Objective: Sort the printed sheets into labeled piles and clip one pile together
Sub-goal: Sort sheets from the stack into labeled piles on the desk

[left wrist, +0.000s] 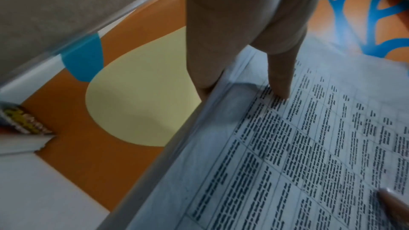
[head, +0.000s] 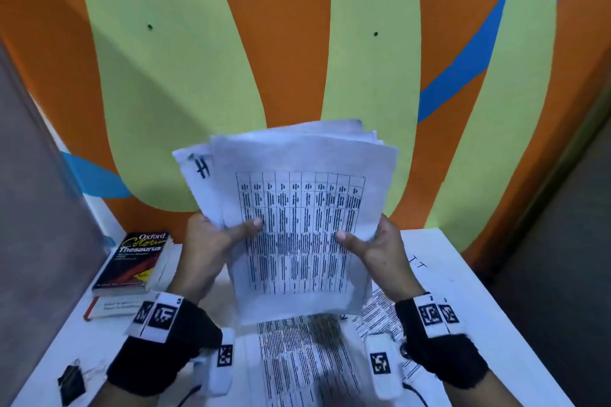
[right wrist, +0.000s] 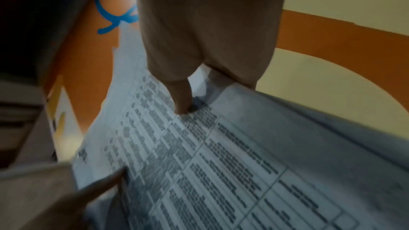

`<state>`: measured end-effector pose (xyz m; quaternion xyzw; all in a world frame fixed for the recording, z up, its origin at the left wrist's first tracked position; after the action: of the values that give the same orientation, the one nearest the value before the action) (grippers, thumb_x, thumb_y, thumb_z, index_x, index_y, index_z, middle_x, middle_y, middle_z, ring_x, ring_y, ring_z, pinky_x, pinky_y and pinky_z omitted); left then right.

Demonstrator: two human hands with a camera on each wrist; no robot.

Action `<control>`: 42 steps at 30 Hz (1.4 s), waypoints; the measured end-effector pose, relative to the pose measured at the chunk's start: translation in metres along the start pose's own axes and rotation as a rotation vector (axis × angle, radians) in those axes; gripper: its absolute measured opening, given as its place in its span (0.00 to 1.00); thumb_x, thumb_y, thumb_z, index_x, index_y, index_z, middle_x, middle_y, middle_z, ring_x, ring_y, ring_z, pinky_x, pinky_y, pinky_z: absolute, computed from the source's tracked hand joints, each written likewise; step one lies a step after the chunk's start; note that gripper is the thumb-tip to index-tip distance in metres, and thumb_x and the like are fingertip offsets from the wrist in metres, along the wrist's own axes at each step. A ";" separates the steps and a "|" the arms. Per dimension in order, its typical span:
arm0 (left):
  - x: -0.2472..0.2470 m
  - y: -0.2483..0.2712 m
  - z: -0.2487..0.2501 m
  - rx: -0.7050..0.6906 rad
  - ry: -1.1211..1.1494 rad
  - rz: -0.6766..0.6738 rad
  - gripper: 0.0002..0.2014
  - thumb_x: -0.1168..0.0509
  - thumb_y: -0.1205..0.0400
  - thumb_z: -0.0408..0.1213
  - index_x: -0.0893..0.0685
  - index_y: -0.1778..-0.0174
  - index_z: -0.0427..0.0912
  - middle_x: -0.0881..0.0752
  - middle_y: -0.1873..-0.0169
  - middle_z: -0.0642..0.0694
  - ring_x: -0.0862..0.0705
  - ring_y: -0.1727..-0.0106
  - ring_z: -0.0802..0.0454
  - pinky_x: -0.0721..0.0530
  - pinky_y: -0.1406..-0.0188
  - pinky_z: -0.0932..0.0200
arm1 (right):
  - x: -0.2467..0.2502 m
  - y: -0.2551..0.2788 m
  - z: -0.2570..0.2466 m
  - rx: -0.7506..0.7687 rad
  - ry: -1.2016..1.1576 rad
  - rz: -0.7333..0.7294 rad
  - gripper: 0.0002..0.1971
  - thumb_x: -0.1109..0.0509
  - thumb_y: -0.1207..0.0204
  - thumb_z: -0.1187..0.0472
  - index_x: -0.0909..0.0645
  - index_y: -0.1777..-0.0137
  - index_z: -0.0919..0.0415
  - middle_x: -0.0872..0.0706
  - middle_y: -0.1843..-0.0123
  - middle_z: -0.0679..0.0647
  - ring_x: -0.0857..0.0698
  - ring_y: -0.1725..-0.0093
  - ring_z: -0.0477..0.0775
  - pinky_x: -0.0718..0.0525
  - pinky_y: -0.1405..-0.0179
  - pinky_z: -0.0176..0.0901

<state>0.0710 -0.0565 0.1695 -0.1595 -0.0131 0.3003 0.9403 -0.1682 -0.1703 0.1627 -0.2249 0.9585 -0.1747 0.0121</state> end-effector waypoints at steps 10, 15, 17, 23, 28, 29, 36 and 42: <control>-0.019 0.014 -0.027 0.020 -0.045 0.026 0.36 0.20 0.35 0.28 0.28 0.32 0.39 0.14 0.43 0.46 0.14 0.42 0.56 0.14 0.46 0.63 | 0.006 -0.004 -0.057 0.471 0.436 0.212 0.45 0.26 0.31 0.76 0.45 0.18 0.55 0.29 0.35 0.61 0.29 0.38 0.33 0.28 0.48 0.13; -0.014 0.011 -0.036 -0.006 -0.127 0.077 0.19 0.26 0.26 0.32 0.21 0.41 0.47 0.12 0.49 0.50 0.12 0.48 0.57 0.14 0.50 0.58 | 0.010 -0.011 -0.049 0.435 0.389 0.189 0.29 0.26 0.29 0.71 0.25 0.28 0.55 0.27 0.33 0.55 0.25 0.34 0.43 0.29 0.36 0.24; -0.012 0.008 -0.041 0.000 -0.156 0.100 0.12 0.26 0.25 0.34 0.17 0.48 0.46 0.10 0.52 0.45 0.11 0.49 0.47 0.13 0.47 0.43 | 0.017 -0.013 -0.016 0.218 0.183 0.179 0.35 0.26 0.27 0.72 0.35 0.23 0.56 0.24 0.32 0.49 0.24 0.34 0.36 0.23 0.36 0.30; -0.025 -0.004 -0.016 -0.063 -0.037 0.147 0.13 0.31 0.22 0.28 0.19 0.44 0.45 0.11 0.52 0.53 0.12 0.54 0.65 0.16 0.55 0.64 | 0.004 -0.016 0.007 0.056 0.150 0.132 0.20 0.36 0.19 0.71 0.30 0.37 0.46 0.15 0.46 0.55 0.15 0.45 0.46 0.19 0.38 0.50; -0.016 0.002 -0.046 0.002 -0.015 0.110 0.14 0.25 0.27 0.34 0.16 0.46 0.48 0.09 0.54 0.51 0.10 0.53 0.56 0.13 0.56 0.62 | -0.003 -0.014 0.041 -0.041 0.238 0.112 0.19 0.36 0.19 0.69 0.36 0.31 0.62 0.20 0.52 0.62 0.18 0.58 0.41 0.17 0.50 0.42; -0.014 0.005 -0.066 0.077 -0.015 0.072 0.14 0.22 0.30 0.42 0.13 0.51 0.46 0.08 0.56 0.49 0.10 0.53 0.51 0.12 0.54 0.54 | -0.007 -0.010 0.062 -0.120 0.310 0.063 0.20 0.37 0.19 0.68 0.37 0.29 0.63 0.21 0.55 0.59 0.20 0.60 0.41 0.18 0.55 0.41; 0.014 -0.001 -0.089 0.085 -0.214 0.205 0.07 0.25 0.28 0.38 0.11 0.60 0.39 0.15 0.81 0.58 0.16 0.72 0.58 0.18 0.69 0.63 | -0.001 0.050 0.199 -0.658 0.940 -0.236 0.41 0.33 0.30 0.36 0.38 0.26 0.62 0.29 0.31 0.64 0.27 0.31 0.66 0.21 0.37 0.58; 0.069 -0.016 -0.057 -0.063 -0.201 0.442 0.09 0.26 0.29 0.43 0.16 0.63 0.42 0.18 0.83 0.60 0.23 0.80 0.68 0.23 0.76 0.68 | -0.021 0.050 0.216 -0.684 1.148 -0.291 0.51 0.24 0.39 0.33 0.40 0.25 0.64 0.33 0.28 0.64 0.29 0.29 0.66 0.20 0.37 0.57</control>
<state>0.1433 -0.0467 0.1157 -0.1569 -0.0808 0.5125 0.8403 -0.1487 -0.1900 -0.0583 -0.2144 0.7744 0.0464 -0.5934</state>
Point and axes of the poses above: each hand's wrist, its own y-axis away from the middle knuckle, its own x-axis out of the back of the hand, z = x × y, the point moved 9 cm from there along -y, towards the middle knuckle
